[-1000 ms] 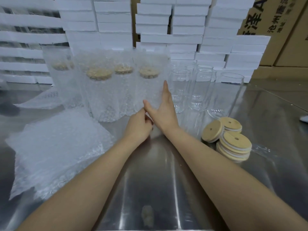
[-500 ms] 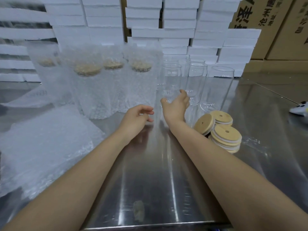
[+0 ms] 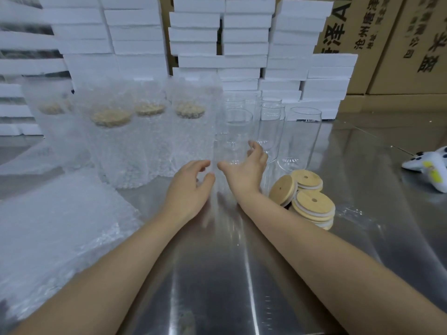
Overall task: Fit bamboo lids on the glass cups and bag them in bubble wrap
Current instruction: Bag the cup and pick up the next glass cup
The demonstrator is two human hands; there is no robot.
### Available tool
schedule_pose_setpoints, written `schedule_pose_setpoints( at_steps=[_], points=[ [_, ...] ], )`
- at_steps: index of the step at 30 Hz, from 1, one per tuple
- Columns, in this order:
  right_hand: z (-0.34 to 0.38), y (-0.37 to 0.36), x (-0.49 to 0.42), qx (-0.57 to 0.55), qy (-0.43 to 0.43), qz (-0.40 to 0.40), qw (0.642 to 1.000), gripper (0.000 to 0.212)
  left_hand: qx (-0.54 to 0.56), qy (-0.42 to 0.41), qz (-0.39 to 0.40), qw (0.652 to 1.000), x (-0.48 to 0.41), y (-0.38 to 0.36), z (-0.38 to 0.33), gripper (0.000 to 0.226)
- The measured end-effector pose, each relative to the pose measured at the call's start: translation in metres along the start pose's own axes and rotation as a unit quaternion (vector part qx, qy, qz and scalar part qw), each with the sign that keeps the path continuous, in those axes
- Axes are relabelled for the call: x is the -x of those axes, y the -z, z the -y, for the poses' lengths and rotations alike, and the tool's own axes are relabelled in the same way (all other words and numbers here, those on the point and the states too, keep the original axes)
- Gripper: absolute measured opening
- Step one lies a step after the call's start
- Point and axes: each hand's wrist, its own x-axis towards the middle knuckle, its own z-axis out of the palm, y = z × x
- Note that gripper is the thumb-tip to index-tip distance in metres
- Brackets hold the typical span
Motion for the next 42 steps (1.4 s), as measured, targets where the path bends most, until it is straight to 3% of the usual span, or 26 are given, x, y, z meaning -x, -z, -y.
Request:
schedule_pose_setpoints(
  at_steps=[4, 7, 10, 15, 20, 25, 28, 30, 34, 37, 39, 42],
  points=[
    [0.005, 0.014, 0.012, -0.082, 0.05, -0.034, 0.995, 0.082, 0.027, -0.032, 0.032, 0.999, 0.006, -0.002, -0.005, 0.063],
    [0.014, 0.02, 0.011, -0.099, 0.11, -0.01, 0.989, 0.077, 0.061, -0.056, 0.056, 0.995, 0.006, -0.002, -0.007, 0.083],
    [0.016, 0.022, 0.01, -0.071, 0.219, 0.034, 0.973, 0.074, 0.056, -0.108, 0.046, 0.992, 0.008, 0.0, -0.011, 0.067],
    [0.013, 0.017, 0.011, -0.081, 0.205, 0.049, 0.974, 0.072, 0.064, -0.114, 0.062, 0.989, 0.006, 0.001, -0.005, 0.078],
    [0.013, 0.017, 0.013, -0.068, 0.27, 0.04, 0.96, 0.068, 0.079, -0.151, 0.03, 0.985, 0.011, 0.004, -0.016, 0.066],
    [0.014, 0.02, 0.015, -0.089, 0.253, 0.059, 0.962, 0.068, 0.105, -0.136, 0.048, 0.984, 0.009, 0.002, -0.014, 0.064],
    [0.025, 0.026, 0.014, -0.112, 0.242, 0.09, 0.959, 0.077, 0.142, -0.116, 0.057, 0.981, 0.007, 0.001, -0.01, 0.081],
    [0.036, 0.031, 0.017, -0.138, 0.21, 0.12, 0.96, 0.08, 0.159, -0.114, 0.054, 0.979, 0.006, 0.002, -0.011, 0.095],
    [0.055, 0.045, 0.019, -0.238, 0.091, 0.153, 0.955, 0.07, 0.147, -0.128, 0.027, 0.981, 0.007, 0.006, -0.016, 0.099],
    [0.064, 0.042, 0.025, -0.364, -0.058, 0.223, 0.902, 0.077, 0.138, -0.158, 0.014, 0.978, 0.007, 0.006, -0.019, 0.096],
    [0.065, 0.033, 0.037, -0.466, -0.162, 0.273, 0.826, 0.094, 0.168, -0.162, 0.011, 0.972, 0.009, 0.006, -0.025, 0.091],
    [0.064, 0.025, 0.051, -0.57, -0.264, 0.307, 0.715, 0.103, 0.205, -0.15, -0.006, 0.967, 0.009, 0.008, -0.029, 0.087]
  ],
)
